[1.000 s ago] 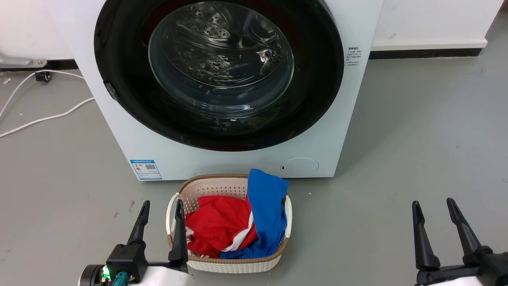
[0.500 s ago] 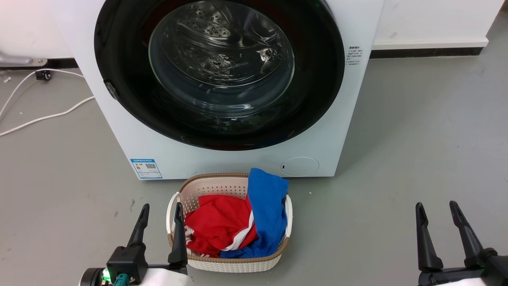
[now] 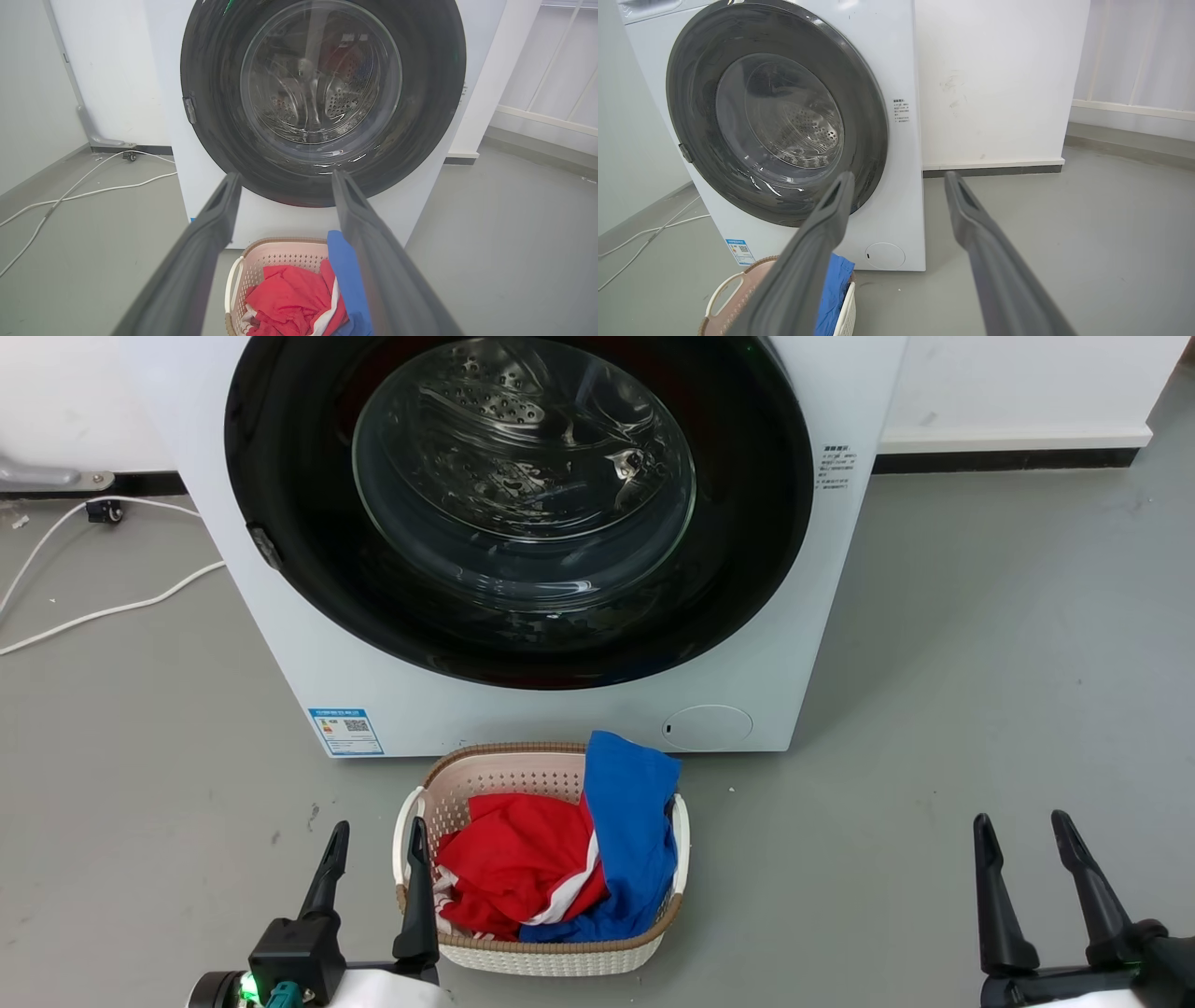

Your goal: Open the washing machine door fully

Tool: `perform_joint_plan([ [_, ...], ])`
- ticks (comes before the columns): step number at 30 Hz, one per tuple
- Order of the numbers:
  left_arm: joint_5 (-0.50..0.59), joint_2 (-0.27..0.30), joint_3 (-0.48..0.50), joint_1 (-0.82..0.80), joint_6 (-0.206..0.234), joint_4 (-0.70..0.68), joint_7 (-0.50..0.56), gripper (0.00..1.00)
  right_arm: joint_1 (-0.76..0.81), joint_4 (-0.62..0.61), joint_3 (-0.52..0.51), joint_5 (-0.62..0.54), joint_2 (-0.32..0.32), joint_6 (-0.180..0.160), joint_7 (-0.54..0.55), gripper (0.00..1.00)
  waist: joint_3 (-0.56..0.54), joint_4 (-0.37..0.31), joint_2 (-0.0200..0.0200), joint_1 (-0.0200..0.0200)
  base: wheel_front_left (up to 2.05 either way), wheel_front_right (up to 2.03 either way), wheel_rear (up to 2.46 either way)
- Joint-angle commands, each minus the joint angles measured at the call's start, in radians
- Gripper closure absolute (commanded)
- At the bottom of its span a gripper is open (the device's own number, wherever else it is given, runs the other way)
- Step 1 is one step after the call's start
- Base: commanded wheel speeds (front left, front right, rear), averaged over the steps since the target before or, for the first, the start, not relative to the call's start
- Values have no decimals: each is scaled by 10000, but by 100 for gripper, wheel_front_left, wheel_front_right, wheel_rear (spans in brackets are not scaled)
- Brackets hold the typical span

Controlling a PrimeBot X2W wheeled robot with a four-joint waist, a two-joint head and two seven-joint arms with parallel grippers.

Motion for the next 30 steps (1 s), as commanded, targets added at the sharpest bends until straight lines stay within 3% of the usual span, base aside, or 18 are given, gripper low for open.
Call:
perform_joint_plan([
  [1,7,-5,4,40,33,25,-28,0,16,-48,-49,229,15,-3,-24,0,-6,4,-1,0,0,0,0],
  [7,20,-3,49,84,57,45,-28,0,-190,-44,-257,1888,7,-3,-24,0,-33,-39,-1,0,0,0,0],
  [14,-6,-4,55,67,6,80,-28,0,-324,431,-443,5255,12,-1,-22,0,-74,-37,-1,0,0,0,0],
  [22,-30,-2,42,80,-10,139,-28,0,-297,755,673,9950,10,-1,-22,0,-125,3,-1,0,0,0,0],
  [30,-48,-4,112,138,-11,125,-28,0,-10,220,906,13069,-177,-1,304,0,-147,-1,-1,0,0,0,0],
])
